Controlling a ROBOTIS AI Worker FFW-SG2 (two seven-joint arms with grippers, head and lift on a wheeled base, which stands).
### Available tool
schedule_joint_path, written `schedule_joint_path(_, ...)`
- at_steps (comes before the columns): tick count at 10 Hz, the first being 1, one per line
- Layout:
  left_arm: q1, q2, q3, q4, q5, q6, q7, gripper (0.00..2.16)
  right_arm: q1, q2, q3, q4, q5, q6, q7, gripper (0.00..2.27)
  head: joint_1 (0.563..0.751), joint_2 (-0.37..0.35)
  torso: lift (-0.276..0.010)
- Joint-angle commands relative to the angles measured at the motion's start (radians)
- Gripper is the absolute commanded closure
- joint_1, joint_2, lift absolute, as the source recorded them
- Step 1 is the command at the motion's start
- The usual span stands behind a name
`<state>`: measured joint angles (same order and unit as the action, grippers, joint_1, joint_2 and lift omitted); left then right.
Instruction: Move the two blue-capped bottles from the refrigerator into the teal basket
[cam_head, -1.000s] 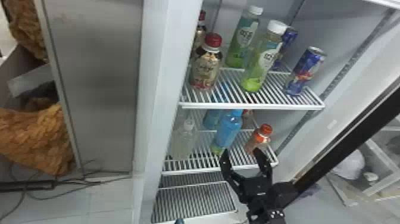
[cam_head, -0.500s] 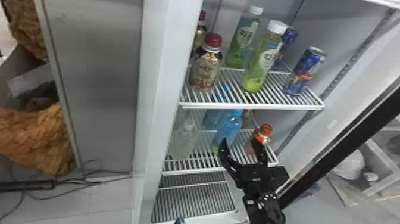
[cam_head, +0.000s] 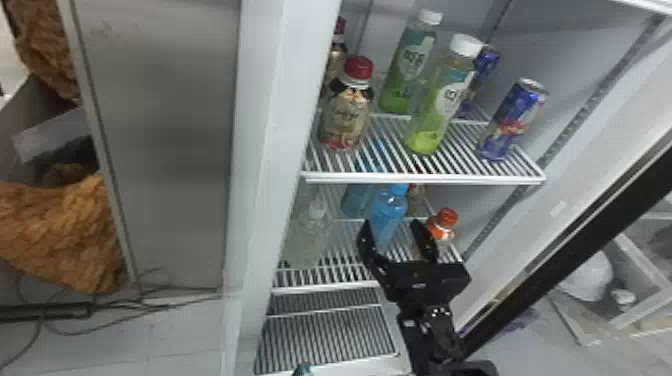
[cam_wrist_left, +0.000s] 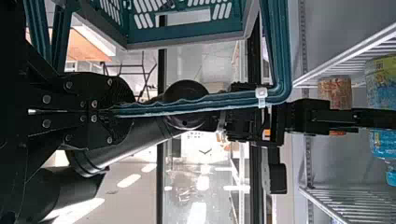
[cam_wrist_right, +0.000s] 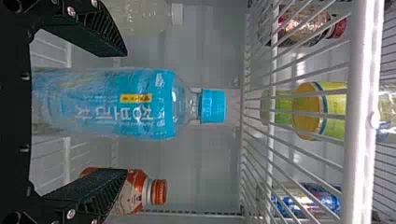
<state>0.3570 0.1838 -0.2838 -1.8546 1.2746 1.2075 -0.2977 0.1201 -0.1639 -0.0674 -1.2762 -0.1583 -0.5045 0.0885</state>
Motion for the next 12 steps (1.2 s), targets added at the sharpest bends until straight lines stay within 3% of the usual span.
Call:
schedule_joint_path(1,-0.004,0.0,0.0,0.0,0.0,0.0,0.0,1.14,-0.034,-0.006,0.018,0.033,-0.003,0.001,-0.007,0.13,0.695,-0.35,-0.14)
schedule_joint_path(4,-0.004,0.0,0.0,0.0,0.0,0.0,0.0,1.14,-0.069,-0.009,0.021,0.068,-0.01,0.009,-0.01,0.18,0.695,-0.35,-0.14)
schedule_joint_path(7,-0.001,0.002,0.003,0.0,0.002,-0.002,0.0,1.14,-0.069,-0.011,0.034,0.053,-0.029,0.018,-0.009,0.53,0.695,-0.35,-0.14)
schedule_joint_path(12,0.001,0.005,0.006,0.0,0.002,-0.002,-0.001,1.14,0.037,-0.012,0.031,-0.09,-0.084,0.023,-0.009,0.58,0.695,-0.35,-0.14)
